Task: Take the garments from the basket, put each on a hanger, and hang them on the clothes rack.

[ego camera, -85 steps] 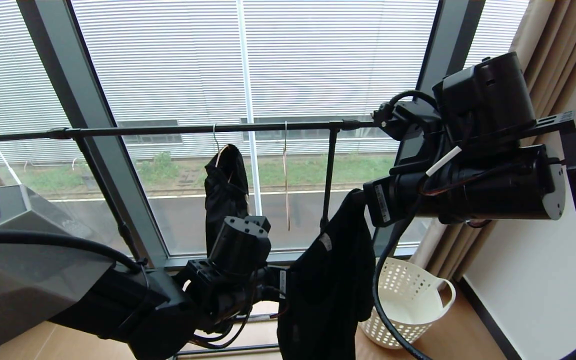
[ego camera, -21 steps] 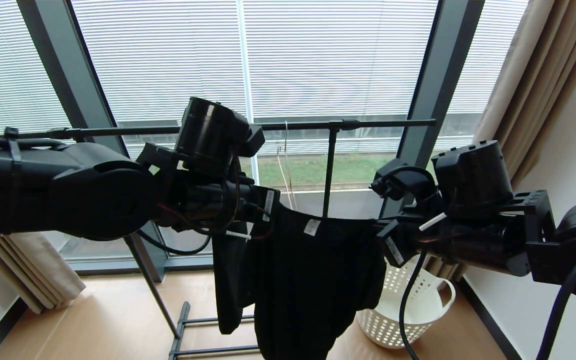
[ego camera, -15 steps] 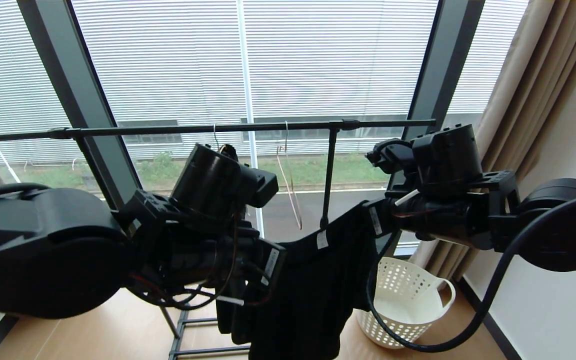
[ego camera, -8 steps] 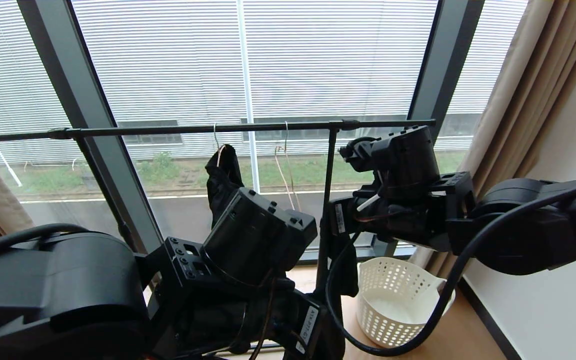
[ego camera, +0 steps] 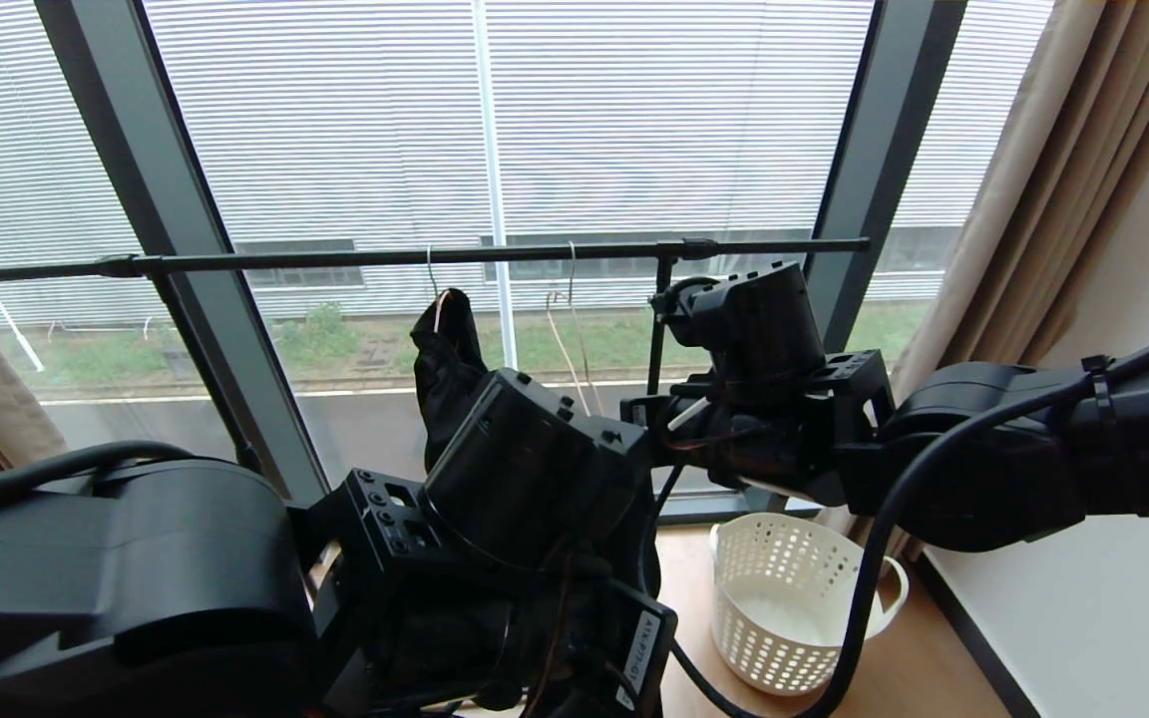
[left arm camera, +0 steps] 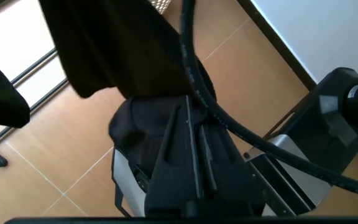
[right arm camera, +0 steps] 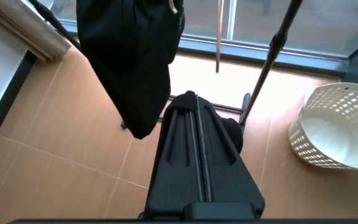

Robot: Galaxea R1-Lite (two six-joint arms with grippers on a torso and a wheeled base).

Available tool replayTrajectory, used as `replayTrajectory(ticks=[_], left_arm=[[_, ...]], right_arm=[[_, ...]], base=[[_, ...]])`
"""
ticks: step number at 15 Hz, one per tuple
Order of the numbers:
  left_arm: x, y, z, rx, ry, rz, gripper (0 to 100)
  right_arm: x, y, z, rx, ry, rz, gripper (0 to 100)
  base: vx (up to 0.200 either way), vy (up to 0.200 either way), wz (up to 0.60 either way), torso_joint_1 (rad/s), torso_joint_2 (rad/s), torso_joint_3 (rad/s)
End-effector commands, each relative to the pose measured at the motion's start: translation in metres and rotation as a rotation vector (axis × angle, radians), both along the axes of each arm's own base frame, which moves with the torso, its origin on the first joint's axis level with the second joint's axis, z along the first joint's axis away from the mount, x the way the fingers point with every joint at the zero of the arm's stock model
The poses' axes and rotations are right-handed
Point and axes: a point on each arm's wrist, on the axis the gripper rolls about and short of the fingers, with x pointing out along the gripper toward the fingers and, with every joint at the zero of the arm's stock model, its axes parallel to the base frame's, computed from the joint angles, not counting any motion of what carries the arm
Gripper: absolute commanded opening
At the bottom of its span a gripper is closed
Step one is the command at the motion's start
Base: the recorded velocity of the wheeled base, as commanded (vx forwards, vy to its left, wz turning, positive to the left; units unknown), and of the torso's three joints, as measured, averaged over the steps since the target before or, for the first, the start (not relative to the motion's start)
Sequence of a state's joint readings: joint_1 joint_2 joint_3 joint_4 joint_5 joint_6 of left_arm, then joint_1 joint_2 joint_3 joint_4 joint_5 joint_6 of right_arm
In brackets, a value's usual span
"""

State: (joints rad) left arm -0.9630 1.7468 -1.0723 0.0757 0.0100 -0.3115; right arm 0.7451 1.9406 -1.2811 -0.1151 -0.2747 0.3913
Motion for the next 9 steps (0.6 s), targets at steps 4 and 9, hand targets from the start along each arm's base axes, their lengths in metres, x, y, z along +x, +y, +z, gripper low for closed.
replayTrajectory(ticks=[4, 9], left_arm=[[0.003, 0.001, -0.001, -0.001, 0.001, 0.018, 0], [0.042, 0.035, -0.006, 0.043, -0.021, 0.215, 0]], right_arm=[[0.001, -0.002, 0.001, 0.001, -0.003, -0.007, 0], [0.002, -0.058, 0.018, -0.157, -0.082, -0.031, 0]], base=[[0.000, 0.000, 0.00, 0.000, 0.00, 0.000], [0.000, 0.000, 0.00, 0.000, 0.00, 0.000]])
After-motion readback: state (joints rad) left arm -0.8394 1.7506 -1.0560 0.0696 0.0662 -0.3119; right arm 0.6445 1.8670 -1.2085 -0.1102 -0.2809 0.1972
